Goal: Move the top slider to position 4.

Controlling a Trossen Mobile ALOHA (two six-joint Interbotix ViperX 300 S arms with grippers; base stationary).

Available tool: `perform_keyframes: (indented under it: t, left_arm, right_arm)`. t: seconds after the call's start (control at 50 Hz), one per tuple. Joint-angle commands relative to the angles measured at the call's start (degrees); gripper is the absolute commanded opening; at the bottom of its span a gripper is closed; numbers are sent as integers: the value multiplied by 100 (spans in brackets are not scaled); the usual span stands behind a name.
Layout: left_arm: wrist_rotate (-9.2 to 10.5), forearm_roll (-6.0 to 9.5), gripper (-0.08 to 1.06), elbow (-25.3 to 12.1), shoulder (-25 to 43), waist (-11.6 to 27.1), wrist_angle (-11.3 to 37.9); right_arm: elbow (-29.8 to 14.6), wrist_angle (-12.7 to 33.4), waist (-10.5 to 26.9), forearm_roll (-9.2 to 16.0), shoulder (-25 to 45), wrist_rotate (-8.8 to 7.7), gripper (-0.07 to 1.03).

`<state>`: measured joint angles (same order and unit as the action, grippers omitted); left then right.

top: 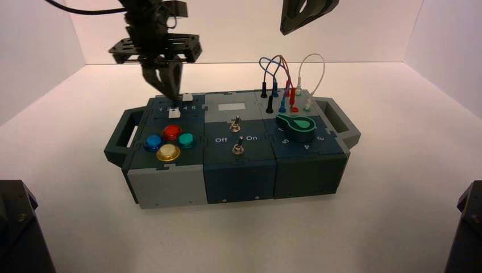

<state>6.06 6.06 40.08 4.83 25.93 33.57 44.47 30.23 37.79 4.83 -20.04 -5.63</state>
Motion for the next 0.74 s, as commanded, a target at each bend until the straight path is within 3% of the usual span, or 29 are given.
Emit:
perform_keyframes:
  t: [0.02,0.34,0.5,0.74]
  left_arm:
    - [0,-44,-3,26,-334,-88,-18]
    - [-26,-193,-3,88,-1239,-123,211]
    - [18,-167,-3,167,-1898,-123,246]
    - [18,-185,-3,193,-2118,-141,281]
  right_arm:
    - [-158,-44,26,-18,-53,-35,-2]
    - [-158,-35,9,-88,-88,0,-2]
    - [-132,18,9,-88,-176,26,-2]
    - [-79,62,9,-88,-220,44,-2]
